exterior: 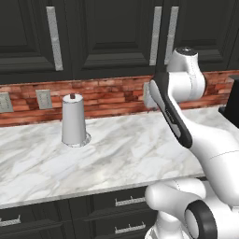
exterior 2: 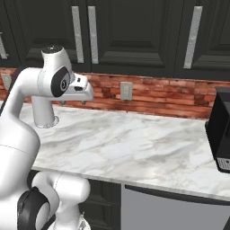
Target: Move the bowls from the cabinet to the plates on the dining table.
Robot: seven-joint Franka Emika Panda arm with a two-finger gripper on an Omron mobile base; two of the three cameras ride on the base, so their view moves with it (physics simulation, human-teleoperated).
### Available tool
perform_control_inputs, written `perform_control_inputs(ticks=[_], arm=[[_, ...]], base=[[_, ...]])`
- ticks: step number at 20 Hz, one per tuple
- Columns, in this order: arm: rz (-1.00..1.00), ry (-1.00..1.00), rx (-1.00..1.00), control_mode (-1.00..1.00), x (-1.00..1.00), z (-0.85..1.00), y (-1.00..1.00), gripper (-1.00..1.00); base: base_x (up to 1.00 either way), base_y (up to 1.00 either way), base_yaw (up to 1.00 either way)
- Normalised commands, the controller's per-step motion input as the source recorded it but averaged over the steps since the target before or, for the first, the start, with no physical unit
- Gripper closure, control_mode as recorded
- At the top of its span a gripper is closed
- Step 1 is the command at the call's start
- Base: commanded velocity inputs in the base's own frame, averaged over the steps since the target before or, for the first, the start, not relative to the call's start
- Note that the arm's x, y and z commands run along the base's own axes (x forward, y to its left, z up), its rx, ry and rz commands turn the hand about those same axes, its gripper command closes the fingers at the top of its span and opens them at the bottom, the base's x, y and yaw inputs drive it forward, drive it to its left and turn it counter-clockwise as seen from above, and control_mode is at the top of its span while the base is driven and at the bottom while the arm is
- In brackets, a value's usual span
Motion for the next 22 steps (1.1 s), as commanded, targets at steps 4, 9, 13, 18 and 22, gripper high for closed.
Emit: perform_control_inputs(ticks=[4,9,13,18,22], arm=[[0.00,-0.03,0.00,-1.00,-0.10,0.35,-0.09,-1.00],[0.00,-0.05,0.00,-1.00,-0.09,0.34,-0.12,-1.00],[0.01,-0.07,0.00,-1.00,-0.08,0.32,-0.12,-1.00],[0.00,-0.08,0.00,-1.00,-0.07,0.30,-0.08,-1.00],[0.00,-0.06,0.00,-1.00,-0.05,0.30,-0.07,-1.00]], base=[[0.00,0.00,0.00],[0.00,0.00,0.00],[0.00,0.00,0.00],[0.00,0.00,0.00],[0.00,0.00,0.00]])
